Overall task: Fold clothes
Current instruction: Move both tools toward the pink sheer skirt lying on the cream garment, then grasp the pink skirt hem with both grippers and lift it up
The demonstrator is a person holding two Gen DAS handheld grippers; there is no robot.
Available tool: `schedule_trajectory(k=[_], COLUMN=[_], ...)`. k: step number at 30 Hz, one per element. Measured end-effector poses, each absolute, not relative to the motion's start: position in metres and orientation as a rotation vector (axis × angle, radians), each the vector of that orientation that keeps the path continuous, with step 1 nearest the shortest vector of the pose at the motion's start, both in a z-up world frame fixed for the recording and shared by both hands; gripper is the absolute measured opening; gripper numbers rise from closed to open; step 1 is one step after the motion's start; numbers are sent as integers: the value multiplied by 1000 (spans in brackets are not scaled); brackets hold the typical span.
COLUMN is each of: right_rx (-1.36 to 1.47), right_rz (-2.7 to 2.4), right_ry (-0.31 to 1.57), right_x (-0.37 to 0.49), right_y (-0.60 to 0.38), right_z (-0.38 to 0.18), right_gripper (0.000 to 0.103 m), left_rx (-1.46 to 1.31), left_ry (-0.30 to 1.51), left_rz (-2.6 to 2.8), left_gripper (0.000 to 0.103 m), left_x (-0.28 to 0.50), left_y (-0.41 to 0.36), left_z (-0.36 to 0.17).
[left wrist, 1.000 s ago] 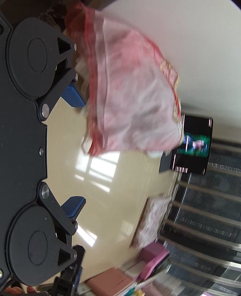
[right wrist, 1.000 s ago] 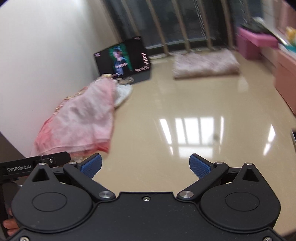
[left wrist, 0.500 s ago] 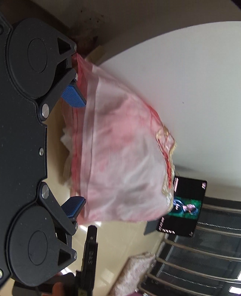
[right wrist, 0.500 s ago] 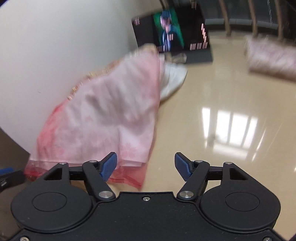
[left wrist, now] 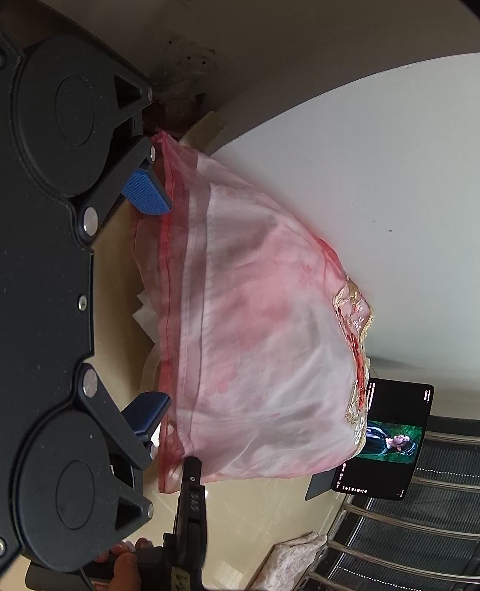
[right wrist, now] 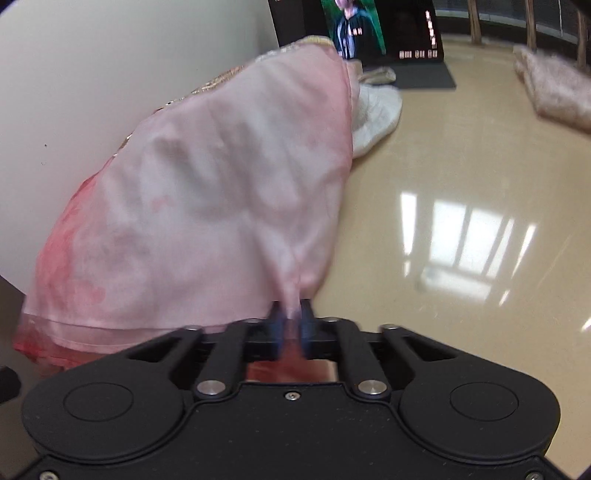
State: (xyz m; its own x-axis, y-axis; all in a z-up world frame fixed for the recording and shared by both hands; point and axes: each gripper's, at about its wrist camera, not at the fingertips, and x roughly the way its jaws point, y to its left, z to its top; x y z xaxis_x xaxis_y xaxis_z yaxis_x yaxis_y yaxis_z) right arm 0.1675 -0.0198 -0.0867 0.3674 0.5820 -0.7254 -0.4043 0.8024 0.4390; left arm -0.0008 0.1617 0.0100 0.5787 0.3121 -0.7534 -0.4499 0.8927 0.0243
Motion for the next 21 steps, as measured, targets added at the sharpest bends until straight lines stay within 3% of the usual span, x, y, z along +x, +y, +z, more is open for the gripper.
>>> schedule_trajectory(k=[6, 12, 21], right_rx=[590, 860, 967], right_rz=[794, 1024, 1202], right_ry=[944, 684, 448], right_x=[170, 148, 95], right_y=[-68, -124, -176], right_z=[-50, 30, 97], right_gripper=[0, 0, 0], left_rx=[-101, 104, 395], left_ry=[798, 632, 337], left_rz=[350, 229, 354], left_gripper=[103, 103, 103], left_x=[-2, 0, -4], left_y=[144, 94, 23], left_z=[14, 37, 65])
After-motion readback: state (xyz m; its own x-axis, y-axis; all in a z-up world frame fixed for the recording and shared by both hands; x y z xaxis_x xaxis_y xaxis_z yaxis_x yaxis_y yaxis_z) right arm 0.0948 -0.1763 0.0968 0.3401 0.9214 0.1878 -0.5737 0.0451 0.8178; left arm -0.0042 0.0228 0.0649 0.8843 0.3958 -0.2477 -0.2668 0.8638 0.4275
